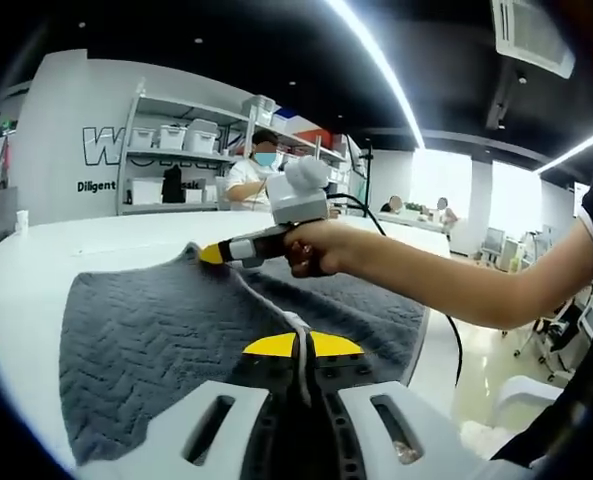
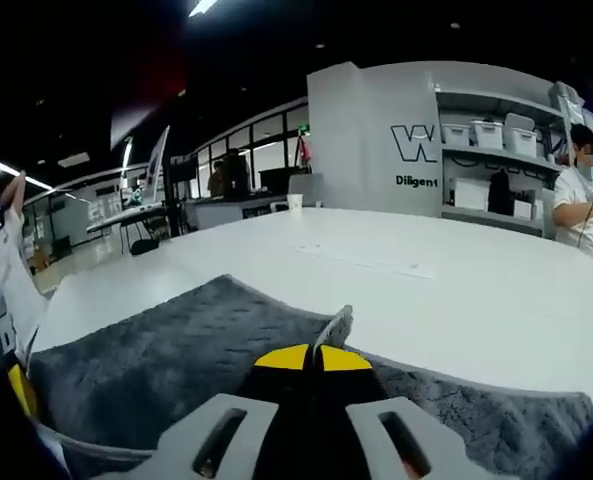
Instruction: Open the folded towel by lifting each exposed corner and separating the folded layers until the towel lies flat within the target outline without major curled edges
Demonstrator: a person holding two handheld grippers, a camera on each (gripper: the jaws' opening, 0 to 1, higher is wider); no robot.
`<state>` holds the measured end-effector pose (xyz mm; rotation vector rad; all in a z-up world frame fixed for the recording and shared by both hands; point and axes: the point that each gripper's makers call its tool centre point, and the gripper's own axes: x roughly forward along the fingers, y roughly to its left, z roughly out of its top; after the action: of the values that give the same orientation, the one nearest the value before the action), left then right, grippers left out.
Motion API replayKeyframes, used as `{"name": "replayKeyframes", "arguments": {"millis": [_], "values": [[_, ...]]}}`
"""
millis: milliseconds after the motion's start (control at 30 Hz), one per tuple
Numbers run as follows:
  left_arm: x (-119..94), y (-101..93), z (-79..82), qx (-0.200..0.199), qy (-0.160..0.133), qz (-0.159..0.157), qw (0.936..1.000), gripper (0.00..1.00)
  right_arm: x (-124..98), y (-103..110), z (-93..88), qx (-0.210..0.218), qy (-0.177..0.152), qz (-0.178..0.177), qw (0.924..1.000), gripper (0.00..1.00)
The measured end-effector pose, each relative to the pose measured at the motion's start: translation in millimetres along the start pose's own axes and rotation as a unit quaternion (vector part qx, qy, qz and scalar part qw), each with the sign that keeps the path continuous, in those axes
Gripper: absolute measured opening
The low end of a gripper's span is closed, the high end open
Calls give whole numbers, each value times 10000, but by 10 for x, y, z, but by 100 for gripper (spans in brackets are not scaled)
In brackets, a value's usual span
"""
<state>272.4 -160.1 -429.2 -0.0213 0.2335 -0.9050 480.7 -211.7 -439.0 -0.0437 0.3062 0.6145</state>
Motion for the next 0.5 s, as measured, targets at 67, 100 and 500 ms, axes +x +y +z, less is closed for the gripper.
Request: {"name": "replayKeyframes", "arguments": {"millis": [67,100,500], "values": [[-44,37,21,-27,-38,47,10000,1,27,76,93,-39,-126,87,9999,0],[-78,63,35,-23,-58,78,10000,1,41,108,123,-49,-156,126,9998,0],[-452,404,162,64,-210,687,9974,1,342,593,519,-304,-503,605,9964,0]]}}
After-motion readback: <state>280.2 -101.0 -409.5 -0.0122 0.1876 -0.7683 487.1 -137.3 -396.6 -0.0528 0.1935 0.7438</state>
